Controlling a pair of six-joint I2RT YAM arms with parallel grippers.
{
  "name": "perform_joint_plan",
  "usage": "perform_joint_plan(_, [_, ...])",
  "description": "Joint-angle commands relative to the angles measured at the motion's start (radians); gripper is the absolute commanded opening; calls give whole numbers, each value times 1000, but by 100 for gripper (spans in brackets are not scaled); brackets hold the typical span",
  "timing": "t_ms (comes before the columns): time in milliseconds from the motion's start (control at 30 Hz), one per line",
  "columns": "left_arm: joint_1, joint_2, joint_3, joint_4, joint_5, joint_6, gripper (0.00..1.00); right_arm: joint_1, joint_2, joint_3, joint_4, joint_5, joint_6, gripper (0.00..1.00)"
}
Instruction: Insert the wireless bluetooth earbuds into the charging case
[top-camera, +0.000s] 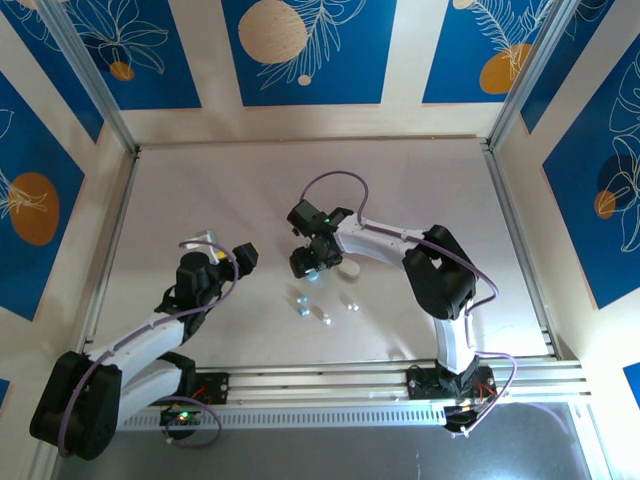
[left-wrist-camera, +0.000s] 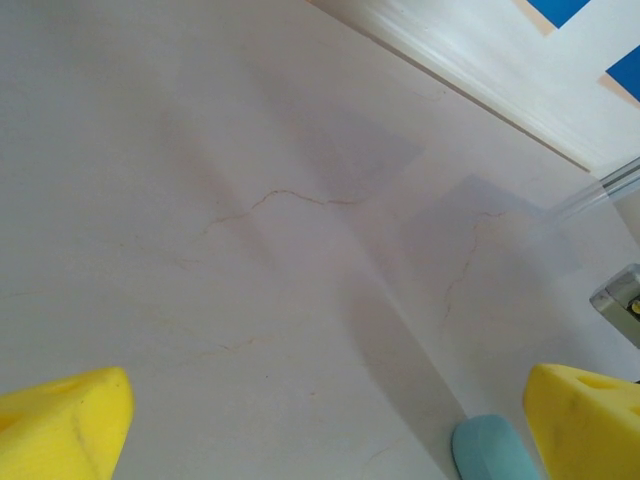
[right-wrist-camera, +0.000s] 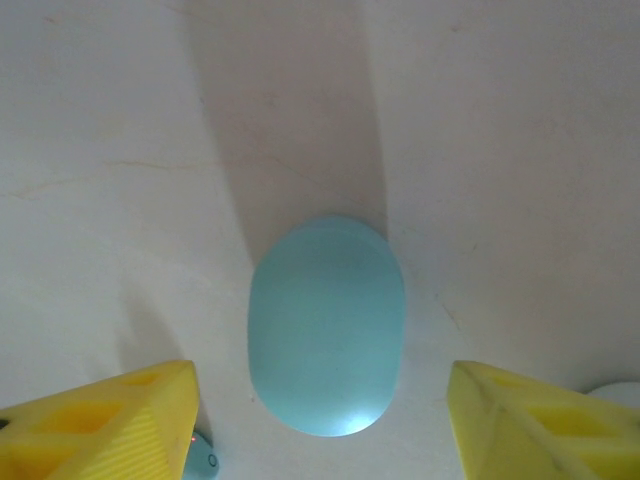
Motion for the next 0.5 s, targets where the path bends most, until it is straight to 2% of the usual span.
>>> perform_joint_plan(0, [8,12,31,0,14,-5,100,7,20,42,-53,6,-8,62])
perform_joint_plan(467, [7,29,34,15,20,-4,100,15,82,116,-98,2,-19,63])
